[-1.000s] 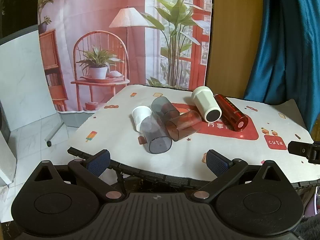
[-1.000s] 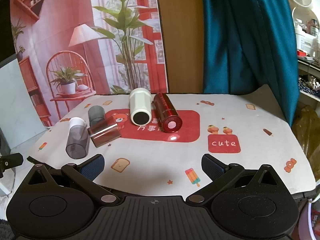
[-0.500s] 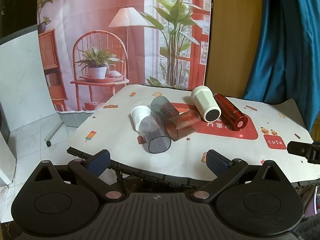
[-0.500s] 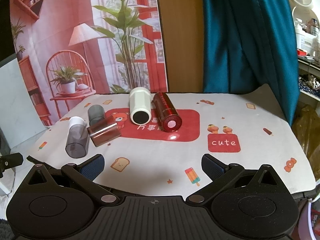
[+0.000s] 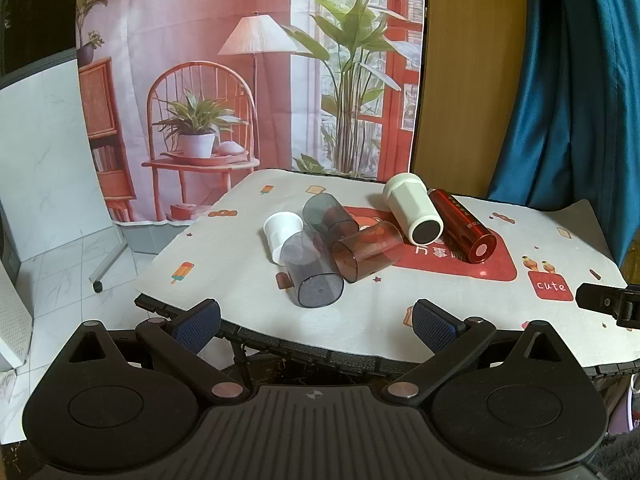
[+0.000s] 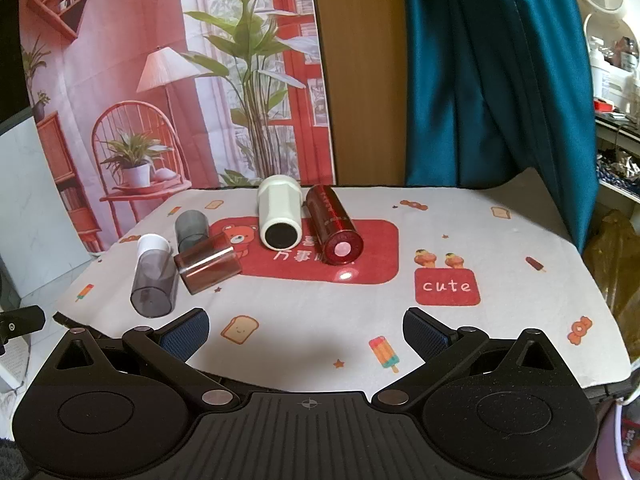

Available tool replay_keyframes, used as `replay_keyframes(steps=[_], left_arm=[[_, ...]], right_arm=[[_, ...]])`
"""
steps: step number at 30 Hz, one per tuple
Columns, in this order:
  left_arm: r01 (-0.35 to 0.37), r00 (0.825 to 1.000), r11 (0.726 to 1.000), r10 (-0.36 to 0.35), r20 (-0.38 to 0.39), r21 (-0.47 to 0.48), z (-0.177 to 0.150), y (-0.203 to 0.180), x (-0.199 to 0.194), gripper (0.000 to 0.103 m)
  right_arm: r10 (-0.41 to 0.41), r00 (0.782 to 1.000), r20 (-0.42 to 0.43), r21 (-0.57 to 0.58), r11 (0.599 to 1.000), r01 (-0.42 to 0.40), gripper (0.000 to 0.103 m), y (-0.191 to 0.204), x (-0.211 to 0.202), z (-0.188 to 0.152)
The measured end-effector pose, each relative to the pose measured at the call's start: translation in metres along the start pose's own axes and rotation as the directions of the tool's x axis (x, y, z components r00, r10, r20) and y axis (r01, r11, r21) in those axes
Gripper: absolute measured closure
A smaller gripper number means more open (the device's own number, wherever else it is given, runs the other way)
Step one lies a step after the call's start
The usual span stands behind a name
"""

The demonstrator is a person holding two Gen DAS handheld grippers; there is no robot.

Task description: Flip cup upright

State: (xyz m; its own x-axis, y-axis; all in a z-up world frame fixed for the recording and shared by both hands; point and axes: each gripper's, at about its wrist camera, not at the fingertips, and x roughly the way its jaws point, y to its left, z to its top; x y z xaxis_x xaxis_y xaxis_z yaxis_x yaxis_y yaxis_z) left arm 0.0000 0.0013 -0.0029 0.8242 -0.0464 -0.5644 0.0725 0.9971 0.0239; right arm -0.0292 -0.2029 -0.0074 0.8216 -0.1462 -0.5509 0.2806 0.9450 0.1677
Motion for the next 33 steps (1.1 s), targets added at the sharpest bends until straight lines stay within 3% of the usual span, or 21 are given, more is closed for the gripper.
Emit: replay_keyframes(steps=[33], left_arm=[[0.020, 1.000, 1.000, -0.020, 0.002, 0.003, -0.0015, 0.0003, 0.0001, 0.000]], right_arm=[[0.000, 1.000, -0.008, -0.005, 1.000, 0.000, 0.000, 0.0012, 0.0018, -0.0014]])
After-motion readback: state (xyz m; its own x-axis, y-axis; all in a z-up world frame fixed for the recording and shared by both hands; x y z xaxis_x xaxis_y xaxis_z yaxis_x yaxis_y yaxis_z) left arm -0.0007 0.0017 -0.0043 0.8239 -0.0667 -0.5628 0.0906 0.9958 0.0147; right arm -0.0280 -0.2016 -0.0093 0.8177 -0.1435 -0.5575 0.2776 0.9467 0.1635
